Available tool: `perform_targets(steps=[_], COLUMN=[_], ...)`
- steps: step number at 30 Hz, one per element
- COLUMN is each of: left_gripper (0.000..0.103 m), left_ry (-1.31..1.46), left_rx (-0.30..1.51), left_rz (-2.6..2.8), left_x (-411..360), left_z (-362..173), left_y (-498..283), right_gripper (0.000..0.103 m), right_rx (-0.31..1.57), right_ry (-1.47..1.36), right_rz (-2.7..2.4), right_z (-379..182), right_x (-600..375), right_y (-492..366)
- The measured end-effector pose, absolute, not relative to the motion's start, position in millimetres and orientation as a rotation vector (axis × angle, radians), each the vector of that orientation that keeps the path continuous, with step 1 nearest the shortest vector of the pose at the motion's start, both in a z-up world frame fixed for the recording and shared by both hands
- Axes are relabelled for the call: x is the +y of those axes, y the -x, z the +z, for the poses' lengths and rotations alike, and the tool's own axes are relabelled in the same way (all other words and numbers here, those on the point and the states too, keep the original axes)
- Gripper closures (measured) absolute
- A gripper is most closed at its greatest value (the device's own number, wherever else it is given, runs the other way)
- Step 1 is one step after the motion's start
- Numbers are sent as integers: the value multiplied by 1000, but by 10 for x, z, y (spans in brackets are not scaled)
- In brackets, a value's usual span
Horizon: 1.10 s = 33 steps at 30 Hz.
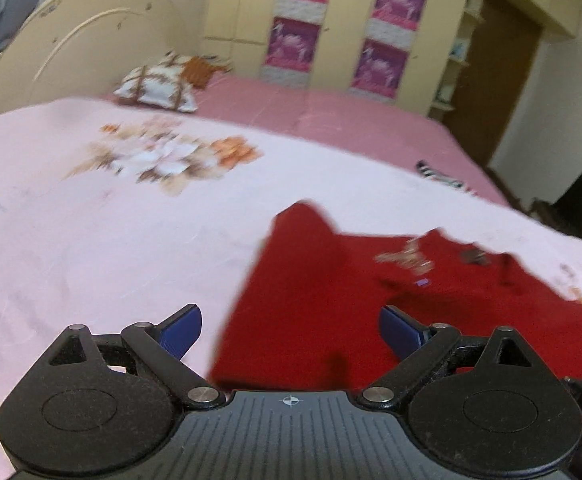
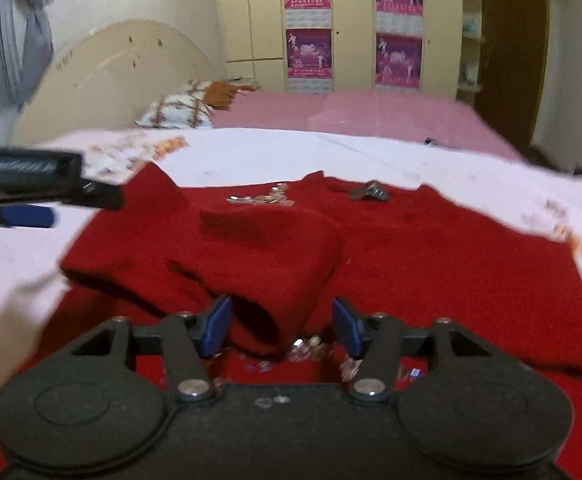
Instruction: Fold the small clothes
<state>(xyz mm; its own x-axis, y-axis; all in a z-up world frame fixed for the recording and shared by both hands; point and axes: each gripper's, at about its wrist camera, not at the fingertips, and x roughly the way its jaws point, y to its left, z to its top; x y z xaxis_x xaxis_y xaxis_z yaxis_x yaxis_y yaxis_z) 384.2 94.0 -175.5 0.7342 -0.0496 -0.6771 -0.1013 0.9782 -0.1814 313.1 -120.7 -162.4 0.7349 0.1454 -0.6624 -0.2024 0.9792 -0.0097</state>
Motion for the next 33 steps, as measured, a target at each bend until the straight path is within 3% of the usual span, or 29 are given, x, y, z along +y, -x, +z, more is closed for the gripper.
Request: perform_targets(steps=[1,2,8,12,13,18,22,23,24,26,27,30,33], left_gripper=[8,8,8,8,8,8,8,8,8,9,14,38,46], left_ry=[219,233,287,254,253,294,294,287,280,259,253,242,237], left_rx=[761,777,842,838,839,832,839,844,850,848,833,792,770], left_rz=[42,52,80,82,80,83,77,76,75,85,88,107,110], left_x=[959,983,1003,915,909,945,881,854,832,798,794,836,891], left_z=[-1821,-1882,-2090,-2128,-2125,-2050,-2040,-2055,-2082,-2139,-2149,-2162,-2173], left_y=[-3875,-3915,-4058,-4065,-4067,-4118,-4247,-4277,-4302,-4328,-4322,-4302,-4294], right_gripper=[89,95,97,95,94,50,46,49,65,83,92,96,96], right_rx=[724,729,626,750,784,756,729,728,731,748,749,753,755], right_ry=[86,68,-217,-396,-414,-438,-429,-446,-457,-481,-487,-484,-452], right_rz=[196,193,72,-43,-47,-63,-115,-122,-129,-152,-165,-166,-143], right_z=[-1633,-1627,-1292,-1493,-1566,-1572,-1549,-1577,-1597,-1653,-1683,-1703,-1707], right_x=[-1198,-1215,-1895,-2569,-2633,-2801,-2969,-3014,-3053,-3140,-3181,-3227,-3196], right_y=[-3181,-3225,-3312,-3409,-3420,-3367,-3421,-3428,-3421,-3428,-3415,-3337,-3281])
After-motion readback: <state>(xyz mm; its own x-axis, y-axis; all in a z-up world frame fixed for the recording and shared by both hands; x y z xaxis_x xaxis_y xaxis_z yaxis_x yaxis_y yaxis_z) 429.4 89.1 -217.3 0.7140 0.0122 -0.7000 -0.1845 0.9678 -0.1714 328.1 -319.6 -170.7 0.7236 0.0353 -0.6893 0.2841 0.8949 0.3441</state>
